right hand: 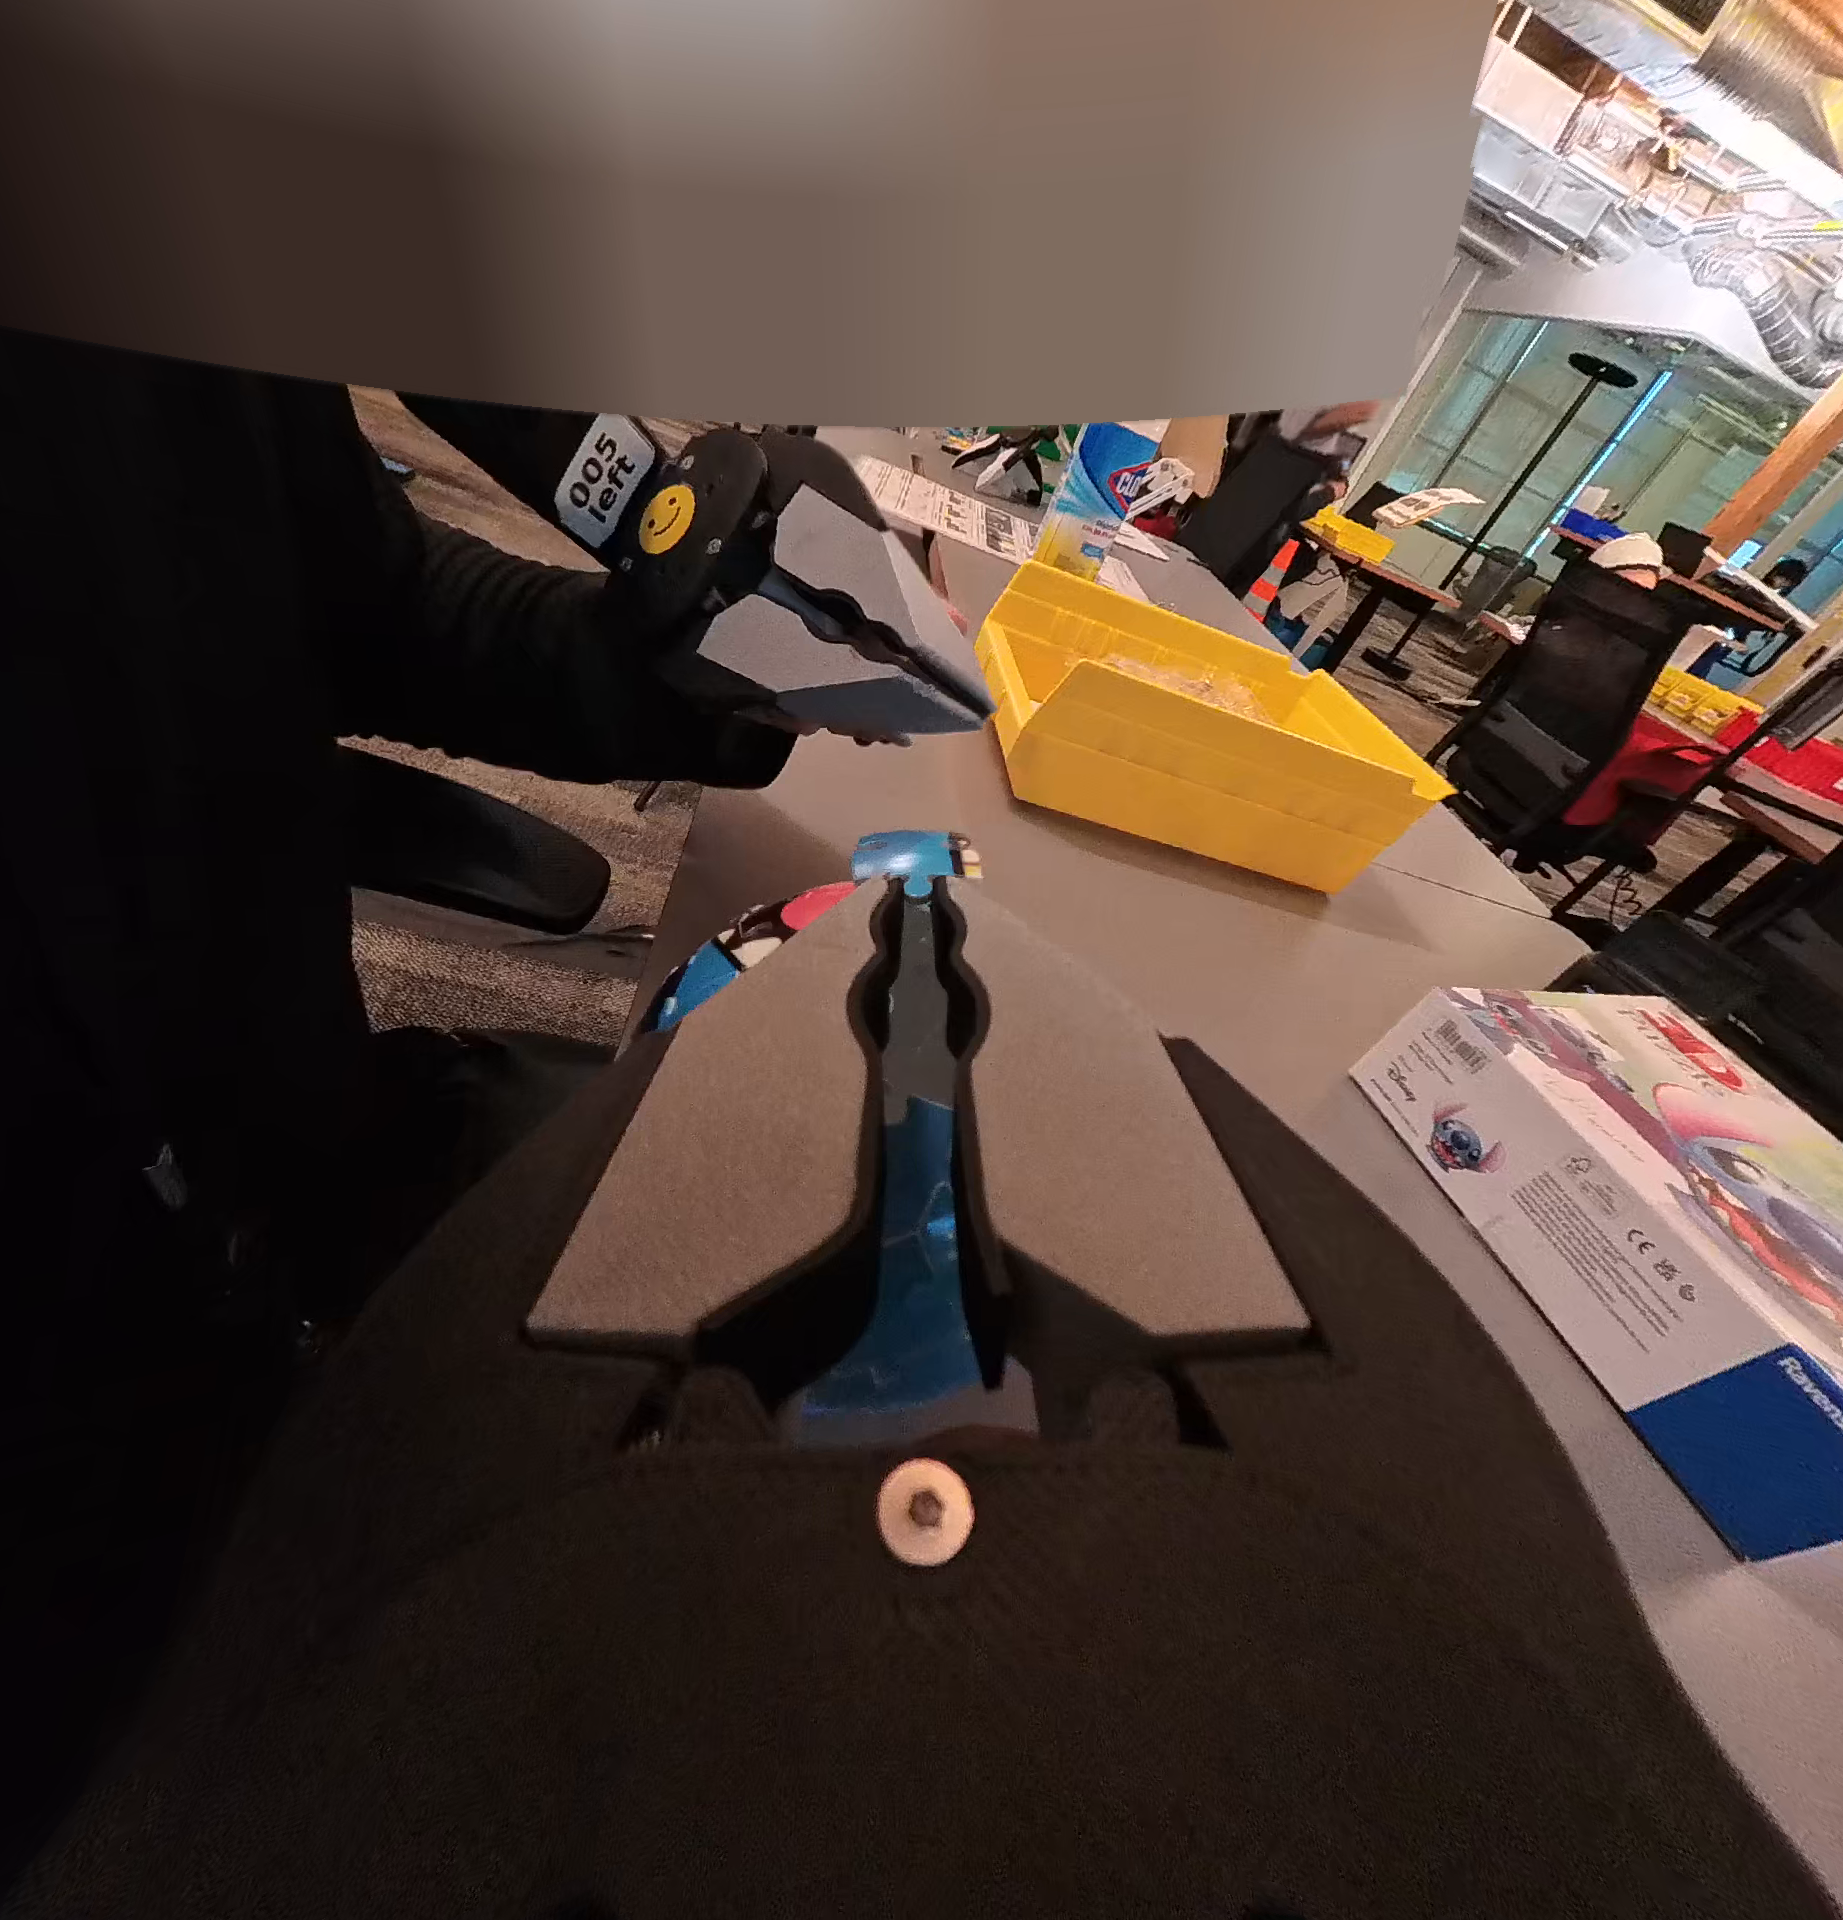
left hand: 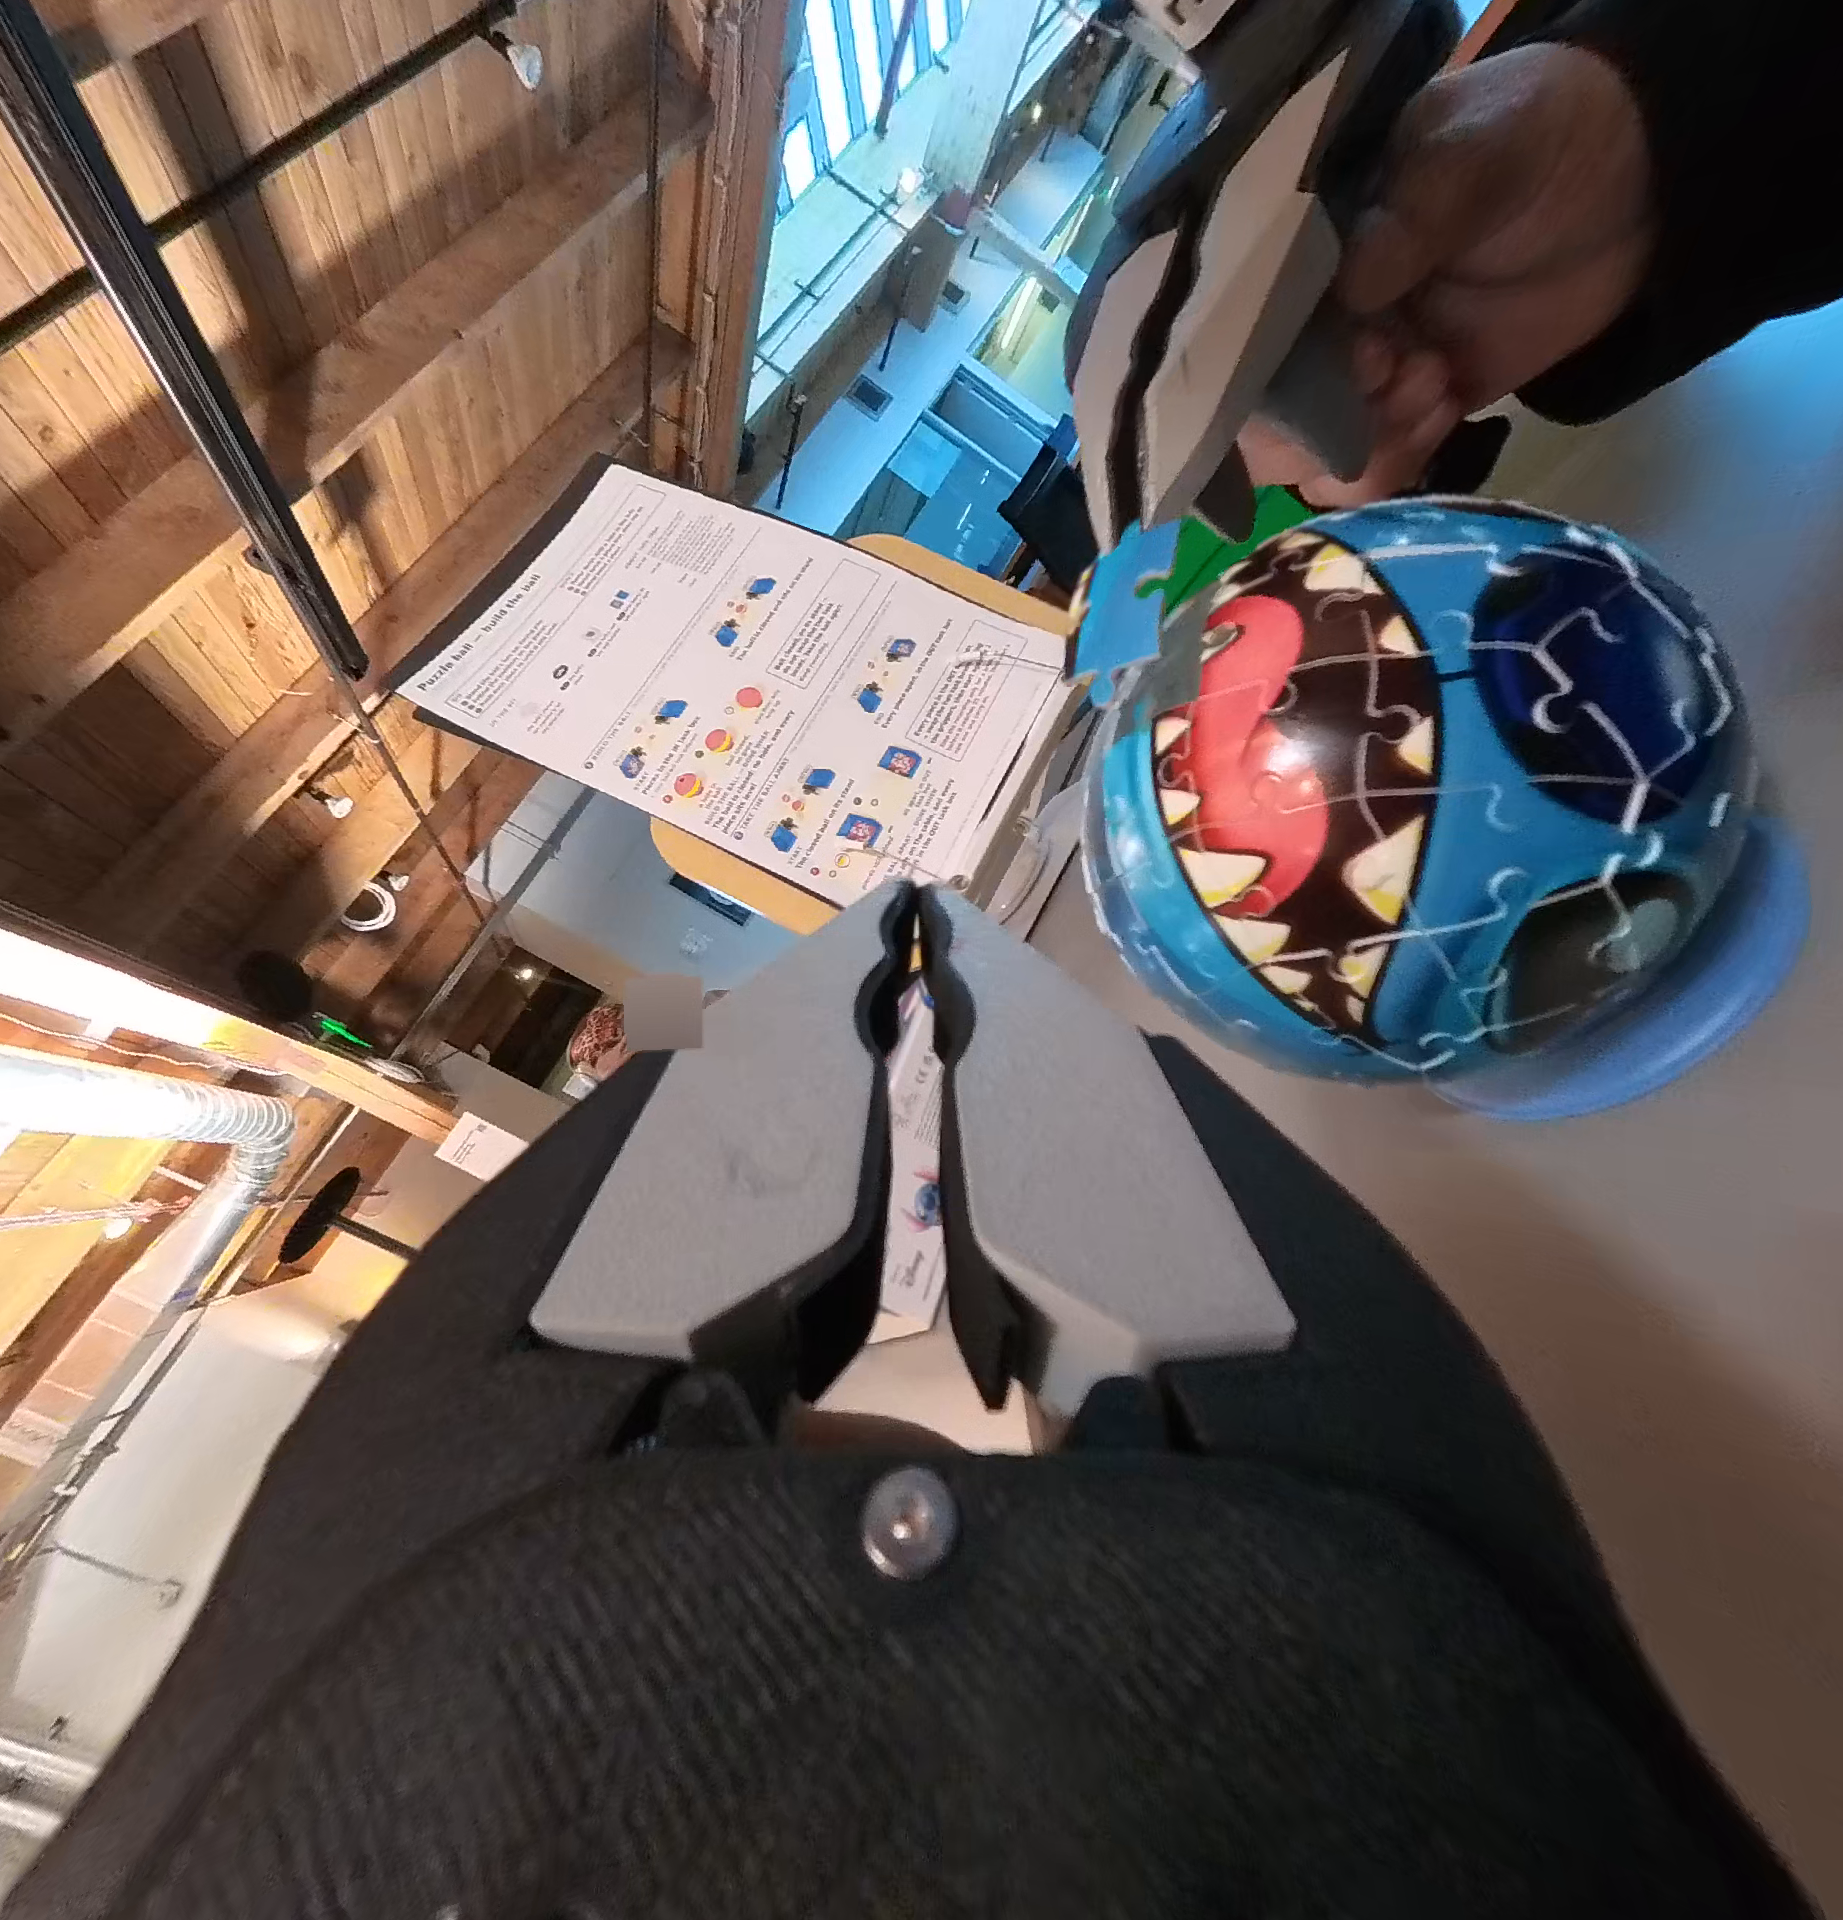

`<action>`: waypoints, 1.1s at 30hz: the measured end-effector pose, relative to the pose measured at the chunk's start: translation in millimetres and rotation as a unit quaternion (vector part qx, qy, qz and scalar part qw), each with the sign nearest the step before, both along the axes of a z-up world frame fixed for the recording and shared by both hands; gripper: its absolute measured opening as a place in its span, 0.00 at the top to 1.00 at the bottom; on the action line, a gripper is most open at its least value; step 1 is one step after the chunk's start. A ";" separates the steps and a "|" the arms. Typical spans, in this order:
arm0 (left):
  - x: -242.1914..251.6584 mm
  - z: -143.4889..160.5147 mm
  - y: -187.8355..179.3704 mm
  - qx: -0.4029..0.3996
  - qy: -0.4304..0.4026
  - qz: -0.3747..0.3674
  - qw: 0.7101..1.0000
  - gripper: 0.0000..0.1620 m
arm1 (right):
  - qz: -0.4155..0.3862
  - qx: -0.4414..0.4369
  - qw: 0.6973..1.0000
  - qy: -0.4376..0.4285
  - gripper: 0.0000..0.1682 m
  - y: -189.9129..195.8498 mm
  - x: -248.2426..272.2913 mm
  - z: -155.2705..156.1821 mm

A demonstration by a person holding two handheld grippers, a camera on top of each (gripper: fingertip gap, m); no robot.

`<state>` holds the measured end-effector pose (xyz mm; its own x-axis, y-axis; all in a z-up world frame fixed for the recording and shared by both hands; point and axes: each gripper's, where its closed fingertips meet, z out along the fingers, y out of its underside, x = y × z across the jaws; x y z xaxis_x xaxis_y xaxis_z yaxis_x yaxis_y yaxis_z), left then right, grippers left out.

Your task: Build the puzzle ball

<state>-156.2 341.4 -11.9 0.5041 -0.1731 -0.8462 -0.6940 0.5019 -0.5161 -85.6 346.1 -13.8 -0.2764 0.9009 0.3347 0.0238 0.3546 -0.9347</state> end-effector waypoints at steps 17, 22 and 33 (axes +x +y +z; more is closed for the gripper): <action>66.9 45.9 -28.1 0.016 -0.045 -0.117 0.992 0.81 | 0.091 -0.166 0.978 0.086 1.00 -31.0 14.4 58.6; 95.2 65.4 -47.6 0.072 0.023 -0.138 0.988 0.90 | 0.109 -0.199 0.972 0.061 0.99 -46.0 19.2 64.6; 82.4 135.2 -62.7 -0.147 -0.384 -0.302 0.860 1.00 | 0.017 -0.217 0.971 0.098 0.97 -38.4 38.5 98.7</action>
